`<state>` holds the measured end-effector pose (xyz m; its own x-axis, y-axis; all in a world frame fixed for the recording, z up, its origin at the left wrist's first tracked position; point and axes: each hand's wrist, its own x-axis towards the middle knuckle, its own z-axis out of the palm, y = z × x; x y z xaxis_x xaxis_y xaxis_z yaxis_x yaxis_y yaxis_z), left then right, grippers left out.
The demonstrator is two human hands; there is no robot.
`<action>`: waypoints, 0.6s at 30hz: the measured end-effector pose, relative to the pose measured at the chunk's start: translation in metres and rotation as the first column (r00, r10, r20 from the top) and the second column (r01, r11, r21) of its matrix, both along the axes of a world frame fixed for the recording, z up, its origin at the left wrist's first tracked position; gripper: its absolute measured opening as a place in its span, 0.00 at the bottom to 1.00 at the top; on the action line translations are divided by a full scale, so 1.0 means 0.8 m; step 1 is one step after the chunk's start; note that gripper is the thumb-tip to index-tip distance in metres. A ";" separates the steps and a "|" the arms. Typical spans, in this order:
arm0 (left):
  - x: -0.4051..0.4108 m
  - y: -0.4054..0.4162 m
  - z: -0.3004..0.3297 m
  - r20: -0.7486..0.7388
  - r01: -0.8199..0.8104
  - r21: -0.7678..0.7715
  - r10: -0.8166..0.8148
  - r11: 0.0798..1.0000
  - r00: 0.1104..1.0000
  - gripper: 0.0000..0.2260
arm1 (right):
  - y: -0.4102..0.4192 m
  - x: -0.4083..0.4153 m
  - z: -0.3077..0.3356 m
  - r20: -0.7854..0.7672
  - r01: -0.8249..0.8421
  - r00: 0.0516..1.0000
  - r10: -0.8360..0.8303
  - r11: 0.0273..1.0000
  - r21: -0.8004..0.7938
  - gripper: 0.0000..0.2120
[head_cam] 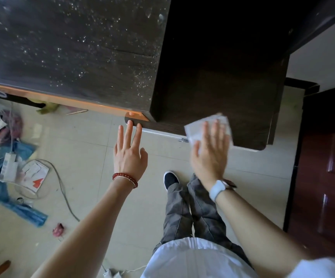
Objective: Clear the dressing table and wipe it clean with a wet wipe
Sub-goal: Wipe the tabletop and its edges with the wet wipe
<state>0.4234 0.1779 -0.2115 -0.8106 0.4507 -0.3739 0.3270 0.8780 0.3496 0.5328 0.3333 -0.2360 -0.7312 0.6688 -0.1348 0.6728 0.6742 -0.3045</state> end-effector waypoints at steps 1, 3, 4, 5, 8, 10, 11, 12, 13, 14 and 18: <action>-0.001 -0.002 -0.001 -0.008 0.004 0.000 -0.004 1.000 1.000 0.29 | -0.017 -0.017 -0.002 -0.022 -0.111 0.994 0.111 0.994 -0.005 0.26; -0.001 -0.003 0.000 -0.026 0.010 -0.021 -0.011 1.000 1.000 0.29 | -0.047 -0.047 -0.002 -0.043 -0.267 0.963 0.266 0.963 -0.023 0.26; 0.000 -0.003 0.001 -0.030 0.009 -0.038 -0.010 0.999 0.999 0.30 | -0.055 -0.056 -0.001 -0.051 -0.292 0.955 0.291 0.956 -0.033 0.25; 0.001 -0.001 0.002 -0.029 0.003 -0.054 -0.005 0.999 1.000 0.30 | -0.058 -0.060 -0.001 -0.054 -0.306 0.951 0.304 0.951 -0.042 0.25; 0.005 0.005 0.008 0.001 -0.029 -0.083 0.029 0.996 1.000 0.30 | -0.030 -0.031 -0.002 -0.031 -0.310 0.951 0.309 0.949 -0.054 0.24; 0.007 0.012 0.010 0.020 -0.048 -0.093 0.051 0.994 0.999 0.30 | 0.011 0.012 -0.004 0.026 -0.185 0.982 0.185 0.983 -0.009 0.24; 0.008 0.013 0.010 0.027 -0.061 -0.098 0.064 0.993 0.998 0.30 | 0.033 0.034 -0.003 0.061 -0.103 0.993 0.102 0.995 0.015 0.25; 0.009 0.016 0.010 0.031 -0.076 -0.099 0.079 0.992 0.996 0.30 | 0.055 0.052 0.000 0.087 -0.023 0.996 0.020 0.999 0.031 0.25; 0.010 0.019 0.010 0.035 -0.089 -0.101 0.093 0.991 0.995 0.30 | 0.072 0.064 0.003 0.102 0.054 0.993 -0.057 0.998 0.032 0.26; 0.011 0.020 0.010 0.037 -0.100 -0.101 0.104 0.990 0.994 0.30 | 0.085 0.069 0.007 0.112 0.122 0.986 -0.123 0.992 0.015 0.26; 0.013 0.020 0.008 0.050 -0.113 -0.069 0.116 0.991 0.992 0.29 | 0.077 0.035 0.009 0.112 0.245 0.964 -0.239 0.969 -0.035 0.27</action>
<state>0.4335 0.1941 -0.2047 -0.8331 0.3293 -0.4444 0.2052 0.9302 0.3044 0.5611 0.3946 -0.2286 -0.5282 0.8148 -0.2391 0.8442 0.4736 -0.2512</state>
